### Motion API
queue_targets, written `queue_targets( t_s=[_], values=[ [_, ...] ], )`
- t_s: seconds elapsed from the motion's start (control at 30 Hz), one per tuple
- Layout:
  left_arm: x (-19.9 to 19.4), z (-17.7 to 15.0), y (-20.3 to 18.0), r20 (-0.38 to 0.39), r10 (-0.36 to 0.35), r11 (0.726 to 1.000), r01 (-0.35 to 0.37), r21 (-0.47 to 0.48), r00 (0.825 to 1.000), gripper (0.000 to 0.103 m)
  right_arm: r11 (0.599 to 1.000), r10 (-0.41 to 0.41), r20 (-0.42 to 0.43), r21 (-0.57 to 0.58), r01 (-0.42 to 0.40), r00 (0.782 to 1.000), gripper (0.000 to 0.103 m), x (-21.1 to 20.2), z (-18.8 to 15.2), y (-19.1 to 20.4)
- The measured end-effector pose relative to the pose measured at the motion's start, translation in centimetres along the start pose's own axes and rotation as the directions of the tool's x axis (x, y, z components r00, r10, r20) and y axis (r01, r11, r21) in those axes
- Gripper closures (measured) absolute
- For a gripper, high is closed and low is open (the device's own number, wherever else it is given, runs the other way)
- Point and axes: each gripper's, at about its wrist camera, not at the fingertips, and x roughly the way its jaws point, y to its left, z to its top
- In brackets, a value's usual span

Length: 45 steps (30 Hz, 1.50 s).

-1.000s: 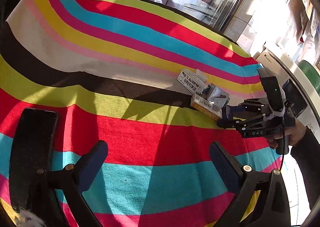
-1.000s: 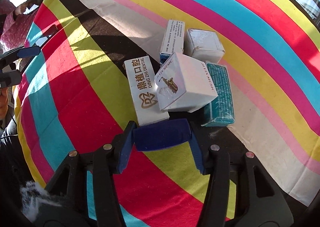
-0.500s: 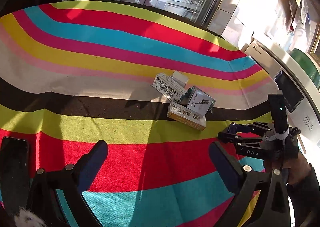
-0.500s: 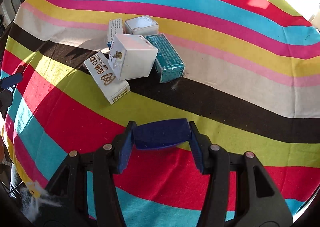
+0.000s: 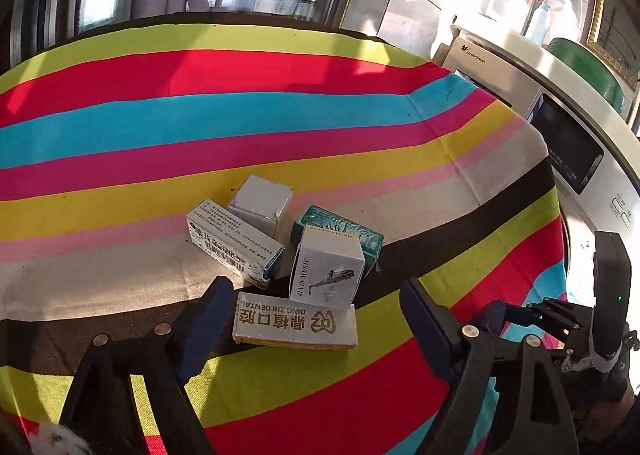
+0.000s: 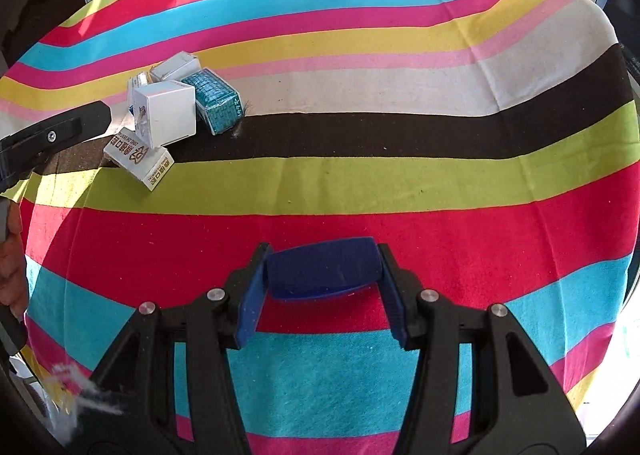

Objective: Organize objects
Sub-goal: 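Grasp the white JIYIN MUSIC cube box with the left tool, then carry the cube box and navy block over the storage box with both tools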

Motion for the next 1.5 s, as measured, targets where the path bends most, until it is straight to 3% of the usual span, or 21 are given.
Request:
queue_targets(
  t_s=[0.2, 0.3, 0.37, 0.67, 1.0, 1.5],
  values=[
    [2.0, 0.8, -1.3, -0.039, 0.034, 0.997, -0.031, 0.072, 0.999, 0.027, 1.0, -0.01, 0.008, 0.018, 0.01, 1.0, 0.047, -0.2, -1.0, -0.7],
    [2.9, 0.7, -1.9, -0.062, 0.056, 0.992, -0.049, 0.114, 0.996, 0.041, 1.0, -0.004, 0.013, 0.027, 0.003, 1.0, 0.047, 0.0, -1.1, -1.0],
    [3.4, 0.7, -2.1, -0.083, 0.049, 0.992, -0.039, 0.117, 0.995, 0.059, 1.0, -0.003, 0.014, 0.029, 0.003, 1.0, 0.048, 0.2, -1.1, -1.1],
    [1.0, 0.2, -3.0, -0.051, 0.018, 0.996, -0.013, 0.093, 0.999, 0.06, 0.999, -0.013, 0.013, 0.031, 0.012, 1.0, 0.048, -0.2, -1.5, -1.2],
    [-3.4, -3.3, -3.9, -0.015, -0.065, 0.998, 0.065, -0.017, 0.998, 0.06, 0.999, -0.025, 0.008, 0.038, 0.024, 1.0, 0.048, -2.0, -2.8, -1.5],
    [-4.6, -8.4, -8.5, -0.06, -0.188, 0.982, 0.187, -0.026, 0.98, 0.06, 0.994, -0.08, -0.038, 0.071, 0.083, 0.996, 0.048, -5.0, -7.3, -4.1]
  ],
)
